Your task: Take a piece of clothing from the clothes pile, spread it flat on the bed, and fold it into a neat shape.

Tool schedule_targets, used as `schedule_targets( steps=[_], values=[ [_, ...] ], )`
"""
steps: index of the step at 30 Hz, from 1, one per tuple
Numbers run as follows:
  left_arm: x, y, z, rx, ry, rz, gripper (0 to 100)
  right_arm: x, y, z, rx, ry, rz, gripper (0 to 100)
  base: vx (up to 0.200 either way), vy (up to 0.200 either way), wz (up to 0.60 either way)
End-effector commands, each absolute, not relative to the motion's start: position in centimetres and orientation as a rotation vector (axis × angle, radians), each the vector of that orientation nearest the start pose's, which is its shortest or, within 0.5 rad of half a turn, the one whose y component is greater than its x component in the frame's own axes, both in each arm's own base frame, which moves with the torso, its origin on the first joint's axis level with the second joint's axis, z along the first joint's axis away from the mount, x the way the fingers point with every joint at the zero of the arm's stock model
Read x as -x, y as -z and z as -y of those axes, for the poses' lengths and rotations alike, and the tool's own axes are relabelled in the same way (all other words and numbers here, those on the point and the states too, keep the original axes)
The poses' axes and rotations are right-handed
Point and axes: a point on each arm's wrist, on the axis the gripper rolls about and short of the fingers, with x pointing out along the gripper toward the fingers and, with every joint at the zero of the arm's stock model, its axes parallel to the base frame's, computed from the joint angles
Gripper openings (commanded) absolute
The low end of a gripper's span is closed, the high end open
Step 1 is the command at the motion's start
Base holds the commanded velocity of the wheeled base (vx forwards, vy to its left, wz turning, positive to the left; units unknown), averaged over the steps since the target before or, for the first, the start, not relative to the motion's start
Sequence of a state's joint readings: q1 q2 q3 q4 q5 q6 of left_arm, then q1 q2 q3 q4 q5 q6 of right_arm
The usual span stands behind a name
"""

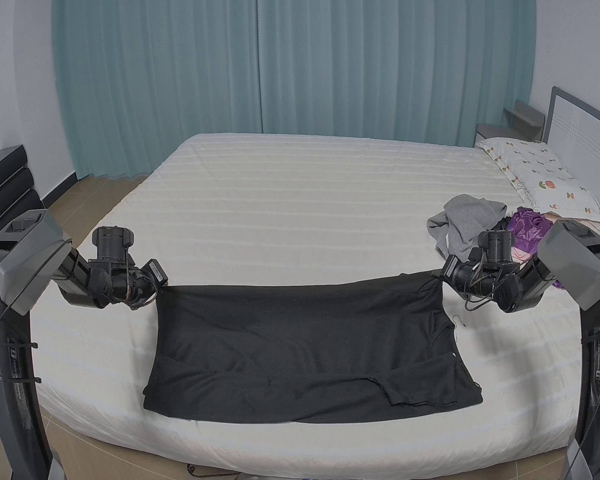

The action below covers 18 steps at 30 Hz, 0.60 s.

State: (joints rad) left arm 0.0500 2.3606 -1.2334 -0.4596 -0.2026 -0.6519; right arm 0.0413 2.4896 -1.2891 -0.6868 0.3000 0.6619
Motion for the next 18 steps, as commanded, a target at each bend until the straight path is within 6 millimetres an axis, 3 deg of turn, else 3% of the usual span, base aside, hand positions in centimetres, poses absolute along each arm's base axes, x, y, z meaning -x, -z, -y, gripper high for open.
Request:
schedule_targets(
  steps=[1, 18],
  values=[
    [-42.2, -2.7, -1.7, 0.679, -0.068, -0.71, 0, -44.2, -0.5, -2.1, -0.715, -0.18, -0.632, 0, 0.0, 0.0, 0.0],
    [-38.8, -1.3, -2.3, 0.659, -0.045, -0.741, 0, -39.8, 0.3, -1.6, -0.691, -0.208, -0.71, 0, 0.0, 0.0, 0.0]
  ],
)
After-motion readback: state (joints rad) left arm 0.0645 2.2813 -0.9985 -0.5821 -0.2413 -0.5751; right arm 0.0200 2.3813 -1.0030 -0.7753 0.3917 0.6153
